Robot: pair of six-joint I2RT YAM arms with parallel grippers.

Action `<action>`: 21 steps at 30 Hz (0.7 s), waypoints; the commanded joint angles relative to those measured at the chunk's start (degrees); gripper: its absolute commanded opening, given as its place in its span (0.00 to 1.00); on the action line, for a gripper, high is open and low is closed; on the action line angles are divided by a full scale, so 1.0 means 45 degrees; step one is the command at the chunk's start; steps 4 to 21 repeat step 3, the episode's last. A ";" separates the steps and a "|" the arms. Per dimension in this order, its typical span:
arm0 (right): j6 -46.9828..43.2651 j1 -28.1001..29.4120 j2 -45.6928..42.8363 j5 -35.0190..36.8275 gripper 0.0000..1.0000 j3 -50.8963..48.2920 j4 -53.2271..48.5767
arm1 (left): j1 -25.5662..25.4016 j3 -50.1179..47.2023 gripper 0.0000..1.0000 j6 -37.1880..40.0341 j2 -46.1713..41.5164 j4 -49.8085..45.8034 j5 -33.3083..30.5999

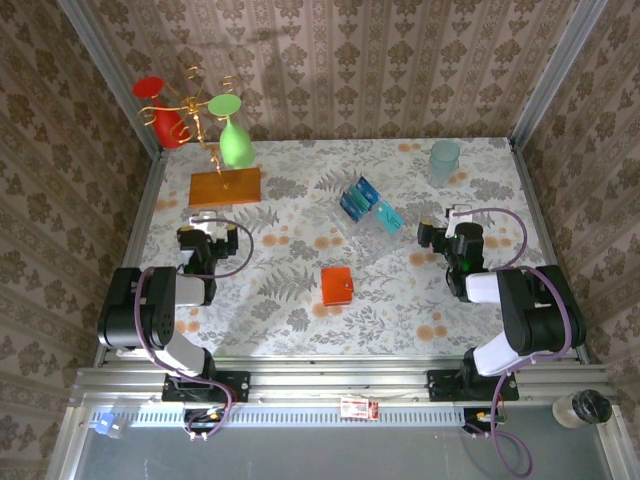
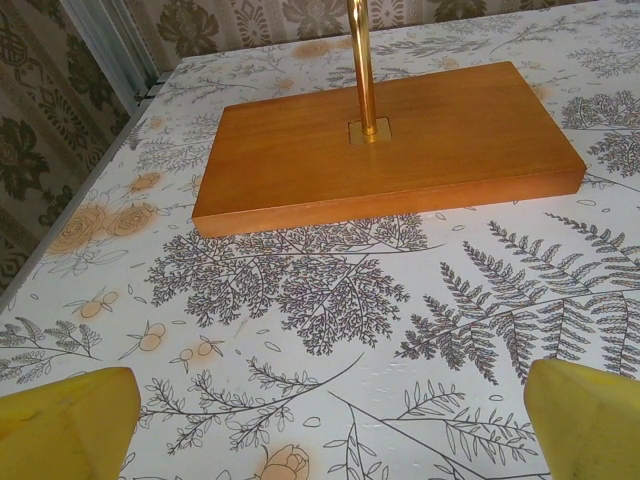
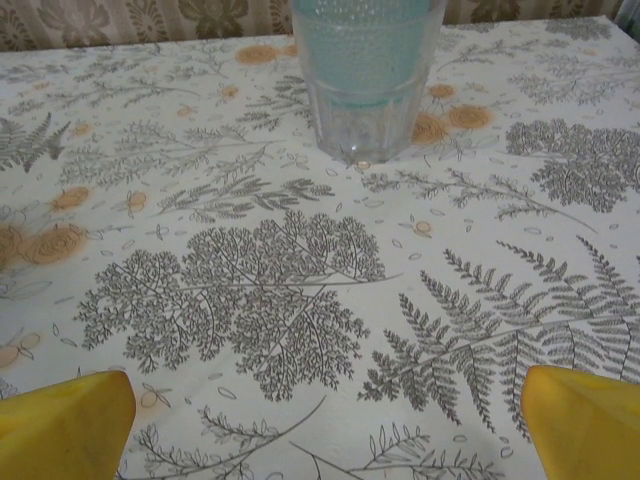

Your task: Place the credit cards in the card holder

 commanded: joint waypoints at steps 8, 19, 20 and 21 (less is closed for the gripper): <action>-0.0253 -0.0007 -0.0040 0.0078 1.00 0.0076 0.0348 | -0.0030 0.0067 1.00 0.0215 -0.0066 0.0310 0.0171; -0.0253 -0.0007 -0.0040 0.0078 1.00 0.0076 0.0348 | -0.0030 0.0067 1.00 0.0215 -0.0066 0.0310 0.0171; -0.0253 -0.0007 -0.0040 0.0078 1.00 0.0076 0.0348 | -0.0030 0.0067 1.00 0.0215 -0.0066 0.0310 0.0171; -0.0253 -0.0007 -0.0040 0.0078 1.00 0.0076 0.0348 | -0.0030 0.0067 1.00 0.0215 -0.0066 0.0310 0.0171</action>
